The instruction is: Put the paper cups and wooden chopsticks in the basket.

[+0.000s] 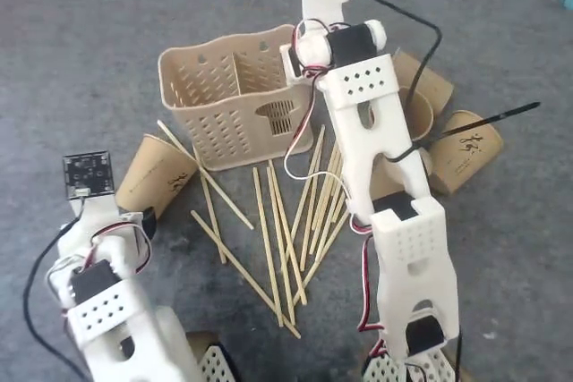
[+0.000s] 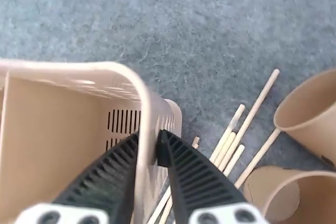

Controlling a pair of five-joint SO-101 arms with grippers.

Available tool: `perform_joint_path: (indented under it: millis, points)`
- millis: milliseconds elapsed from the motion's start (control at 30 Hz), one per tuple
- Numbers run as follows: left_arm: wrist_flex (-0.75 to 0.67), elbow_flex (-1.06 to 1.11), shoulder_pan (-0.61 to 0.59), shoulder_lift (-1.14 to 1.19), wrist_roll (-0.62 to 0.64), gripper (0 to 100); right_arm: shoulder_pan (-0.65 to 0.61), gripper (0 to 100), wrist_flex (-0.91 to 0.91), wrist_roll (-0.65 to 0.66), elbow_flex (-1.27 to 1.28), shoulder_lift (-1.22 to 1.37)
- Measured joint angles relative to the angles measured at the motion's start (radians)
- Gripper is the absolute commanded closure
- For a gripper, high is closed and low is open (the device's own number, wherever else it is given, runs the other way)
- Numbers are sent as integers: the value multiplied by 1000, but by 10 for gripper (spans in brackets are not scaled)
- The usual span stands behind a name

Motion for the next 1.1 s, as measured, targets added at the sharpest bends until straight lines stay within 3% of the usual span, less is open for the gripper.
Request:
perform_joint_path:
  millis: [300,433,700,1100]
  points:
    - [0,0,0,0,0,695,58,991,37,-123,0,0]
    - [0,0,0,0,0,695,61,984,40,-118,0,0]
    - [0,0,0,0,0,695,60,812,123,-64,-51,0]
    - [0,9,28,-3,-21,695,57,808,178,-5,-135,-110]
